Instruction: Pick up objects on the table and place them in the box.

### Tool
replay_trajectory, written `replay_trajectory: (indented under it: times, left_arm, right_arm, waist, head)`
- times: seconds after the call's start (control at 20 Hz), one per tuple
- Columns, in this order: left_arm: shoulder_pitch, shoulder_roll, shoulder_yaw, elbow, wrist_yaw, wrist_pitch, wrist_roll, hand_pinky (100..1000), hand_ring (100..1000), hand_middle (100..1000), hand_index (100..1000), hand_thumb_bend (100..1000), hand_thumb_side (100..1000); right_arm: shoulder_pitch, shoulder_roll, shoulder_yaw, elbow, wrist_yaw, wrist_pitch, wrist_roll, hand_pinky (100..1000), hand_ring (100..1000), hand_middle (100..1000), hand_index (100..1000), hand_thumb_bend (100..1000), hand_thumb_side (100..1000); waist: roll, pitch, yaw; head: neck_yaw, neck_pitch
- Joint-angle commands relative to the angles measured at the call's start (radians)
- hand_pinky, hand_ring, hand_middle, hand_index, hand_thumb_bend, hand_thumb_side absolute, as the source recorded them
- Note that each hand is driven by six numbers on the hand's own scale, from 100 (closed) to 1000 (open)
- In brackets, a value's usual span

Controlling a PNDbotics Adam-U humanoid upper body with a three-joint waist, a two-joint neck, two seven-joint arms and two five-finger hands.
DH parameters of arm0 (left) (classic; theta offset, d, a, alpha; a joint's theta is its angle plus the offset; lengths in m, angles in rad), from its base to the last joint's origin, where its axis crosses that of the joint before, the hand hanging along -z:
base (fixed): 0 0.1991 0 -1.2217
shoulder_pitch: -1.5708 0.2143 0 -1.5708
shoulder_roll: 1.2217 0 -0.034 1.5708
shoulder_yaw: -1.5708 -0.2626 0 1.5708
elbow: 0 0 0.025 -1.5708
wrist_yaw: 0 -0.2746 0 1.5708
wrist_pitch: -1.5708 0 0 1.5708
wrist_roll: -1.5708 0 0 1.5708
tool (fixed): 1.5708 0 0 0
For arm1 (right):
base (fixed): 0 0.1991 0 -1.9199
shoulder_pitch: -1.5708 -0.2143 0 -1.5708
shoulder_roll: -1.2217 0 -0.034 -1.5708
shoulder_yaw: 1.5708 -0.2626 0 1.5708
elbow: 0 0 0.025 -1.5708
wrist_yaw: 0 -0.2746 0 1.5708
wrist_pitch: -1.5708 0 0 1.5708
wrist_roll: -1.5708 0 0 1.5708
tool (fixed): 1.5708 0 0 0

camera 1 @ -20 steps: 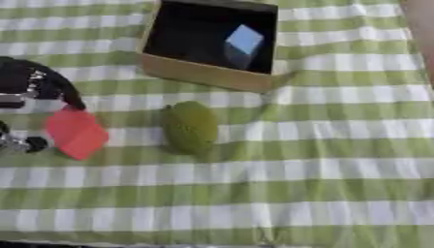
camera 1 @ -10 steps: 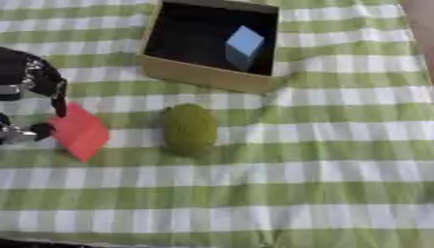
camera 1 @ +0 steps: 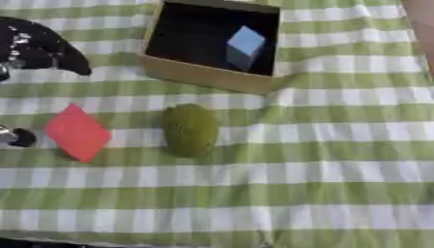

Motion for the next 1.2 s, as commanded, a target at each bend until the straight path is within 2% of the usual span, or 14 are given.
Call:
replay_trajectory:
  times: [0.05, 0.35, 0.65, 1.2]
  left_arm:
    - [-0.008, 0.037, -0.002, 0.009, -0.006, -0.076, -0.145, 941, 904, 854, 954, 741, 266]
    - [-0.027, 0.014, -0.041, 0.044, -0.010, -0.086, -0.194, 930, 902, 851, 950, 693, 241]
    - [-0.067, -0.032, -0.096, 0.127, -0.027, -0.107, -0.243, 925, 901, 851, 950, 647, 182]
    - [-0.125, -0.128, -0.152, 0.247, -0.027, -0.158, -0.245, 917, 897, 877, 963, 612, 166]
  right_arm:
    - [-0.007, -0.024, -0.018, -0.014, -0.004, -0.001, 0.001, 873, 902, 590, 841, 100, 340]
    - [-0.008, -0.019, -0.017, -0.014, -0.005, 0.001, 0.004, 873, 904, 589, 840, 100, 372]
    - [-0.008, -0.012, -0.016, -0.014, -0.007, 0.002, 0.008, 872, 904, 587, 839, 100, 397]
    - [-0.006, 0.000, -0.015, -0.014, -0.014, 0.006, 0.013, 872, 906, 581, 837, 100, 423]
  waist:
    - [0.014, -0.018, -0.001]
    - [0.014, -0.018, -0.003]
    - [0.014, -0.018, -0.006]
    - [0.009, -0.014, -0.009]
  head:
    - [0.000, -0.007]
    - [0.002, -0.006]
    - [0.005, -0.004]
    - [0.008, -0.005]
